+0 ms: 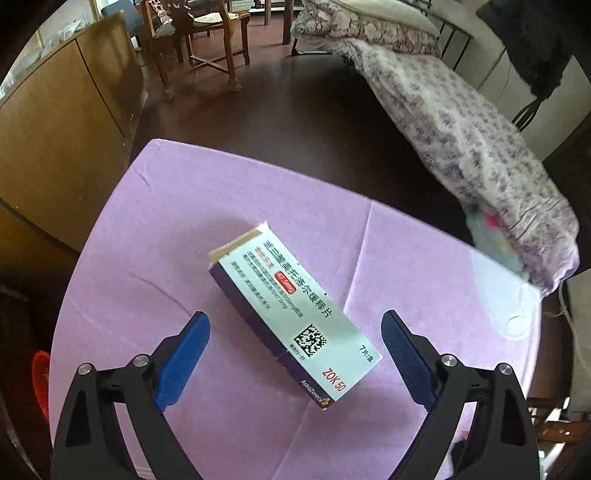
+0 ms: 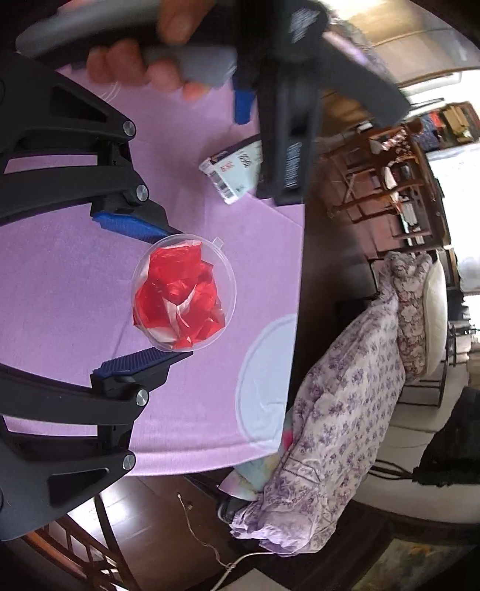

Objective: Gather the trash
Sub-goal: 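Grasp the white medicine box with the left gripper while the right holds the jelly cup, then carry medicine box and jelly cup to the red wastebasket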

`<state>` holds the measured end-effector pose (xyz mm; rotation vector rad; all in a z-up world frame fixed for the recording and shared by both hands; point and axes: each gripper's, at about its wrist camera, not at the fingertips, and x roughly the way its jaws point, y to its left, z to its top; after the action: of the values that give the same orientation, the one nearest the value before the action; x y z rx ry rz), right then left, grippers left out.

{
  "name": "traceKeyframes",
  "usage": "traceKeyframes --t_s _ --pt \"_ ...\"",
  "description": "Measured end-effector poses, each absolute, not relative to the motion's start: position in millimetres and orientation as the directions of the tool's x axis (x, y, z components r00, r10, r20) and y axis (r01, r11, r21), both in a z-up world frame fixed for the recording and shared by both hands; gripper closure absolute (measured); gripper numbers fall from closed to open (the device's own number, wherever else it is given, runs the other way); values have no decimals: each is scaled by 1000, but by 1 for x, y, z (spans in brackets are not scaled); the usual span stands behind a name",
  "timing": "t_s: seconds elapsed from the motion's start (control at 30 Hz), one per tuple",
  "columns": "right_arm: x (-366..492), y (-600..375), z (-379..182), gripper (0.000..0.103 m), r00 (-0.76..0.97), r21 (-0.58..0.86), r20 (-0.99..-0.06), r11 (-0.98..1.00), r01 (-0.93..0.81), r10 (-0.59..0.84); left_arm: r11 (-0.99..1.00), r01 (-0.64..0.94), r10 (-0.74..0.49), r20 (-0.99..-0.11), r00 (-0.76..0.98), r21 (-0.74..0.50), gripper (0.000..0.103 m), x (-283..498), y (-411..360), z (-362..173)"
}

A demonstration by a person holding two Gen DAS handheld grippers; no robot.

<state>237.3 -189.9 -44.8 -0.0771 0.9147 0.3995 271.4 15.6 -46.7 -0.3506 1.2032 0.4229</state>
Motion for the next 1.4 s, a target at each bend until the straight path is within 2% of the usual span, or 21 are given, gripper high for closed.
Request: traceKeyframes --t_s 0.27,0.5,0.73,0.8,0.87,0.93,1.1,1.4 --pt "238 -196 -42 50 541 124 -776 919 -374 325 883 -468 168 -954 249 34 11 253 26 -53" --pt "237 -194 -42 50 531 130 -779 915 -383 333 861 -507 112 -962 247 -30 11 223 63 -48" --pt "236 -187 -46 50 517 122 -788 908 -402 335 914 -405 99 -954 285 -26 12 240 50 -50" --pt "235 -186 -48 50 514 122 -790 908 -402 334 934 -357 112 -949 293 0 15 247 41 -52" --pt "236 -185 -49 50 510 122 -793 907 -402 333 952 -304 125 -941 316 25 31 252 33 -53" --pt "236 -185 -51 50 507 124 -794 907 -403 334 961 -275 131 -936 327 38 36 255 29 -53" --pt "235 -184 -50 50 505 124 -795 905 -407 336 970 -229 155 -924 350 75 38 254 23 -51" --pt "210 -178 -37 50 502 130 -789 895 -427 354 978 -207 102 -899 426 12 39 205 24 -15"
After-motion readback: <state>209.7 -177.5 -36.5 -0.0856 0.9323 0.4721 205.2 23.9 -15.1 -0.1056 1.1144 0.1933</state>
